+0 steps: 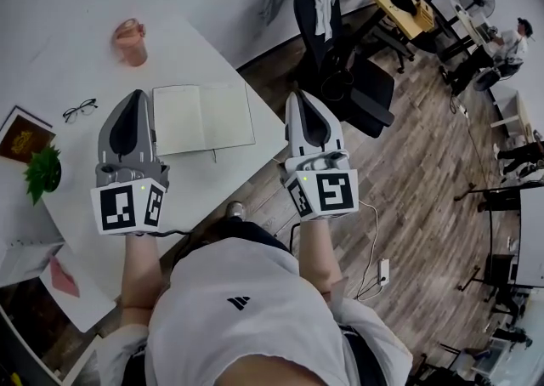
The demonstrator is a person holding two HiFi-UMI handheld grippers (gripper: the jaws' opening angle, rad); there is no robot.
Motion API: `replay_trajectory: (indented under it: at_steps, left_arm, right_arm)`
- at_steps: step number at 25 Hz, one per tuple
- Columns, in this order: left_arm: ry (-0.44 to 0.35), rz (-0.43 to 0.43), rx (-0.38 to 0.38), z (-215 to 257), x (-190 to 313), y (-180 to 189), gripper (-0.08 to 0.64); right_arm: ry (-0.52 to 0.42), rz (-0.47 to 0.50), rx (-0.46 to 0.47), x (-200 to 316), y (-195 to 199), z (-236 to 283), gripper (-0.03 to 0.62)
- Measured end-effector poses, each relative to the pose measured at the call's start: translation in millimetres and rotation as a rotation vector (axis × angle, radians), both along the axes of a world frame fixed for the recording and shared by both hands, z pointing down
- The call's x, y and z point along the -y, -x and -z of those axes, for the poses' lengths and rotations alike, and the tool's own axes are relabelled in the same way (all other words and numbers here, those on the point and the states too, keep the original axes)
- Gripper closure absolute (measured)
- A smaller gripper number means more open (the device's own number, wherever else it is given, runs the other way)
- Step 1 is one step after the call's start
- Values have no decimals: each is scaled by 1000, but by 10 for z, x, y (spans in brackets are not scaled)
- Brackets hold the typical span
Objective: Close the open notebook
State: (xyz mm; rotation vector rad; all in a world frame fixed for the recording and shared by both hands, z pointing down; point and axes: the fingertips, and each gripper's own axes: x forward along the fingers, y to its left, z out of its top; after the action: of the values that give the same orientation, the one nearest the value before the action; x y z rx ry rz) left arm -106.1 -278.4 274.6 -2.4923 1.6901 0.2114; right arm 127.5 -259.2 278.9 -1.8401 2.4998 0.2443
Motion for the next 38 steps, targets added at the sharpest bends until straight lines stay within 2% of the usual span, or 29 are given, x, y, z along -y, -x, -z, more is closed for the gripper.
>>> replay_trajectory:
  at_steps: [8, 20, 27, 30, 38]
  left_arm:
    - [74, 48, -1, -293, 141, -90, 552]
    - [319, 122, -24, -1192, 132, -93, 552]
    - [476, 164, -107, -1707, 112, 17, 549]
    - [535, 187, -144, -1910, 91, 93, 528]
    - [680, 238, -221, -2443, 14, 252, 412]
  right_arm:
    - [36, 65, 4, 264, -57, -154, 598]
    - [128, 169, 33, 490, 46, -569, 598]
    - [157, 217, 35, 574, 143, -690, 598]
    - [163, 238, 33, 622, 193, -705, 598]
    - [186, 287, 20, 695, 324, -794, 598]
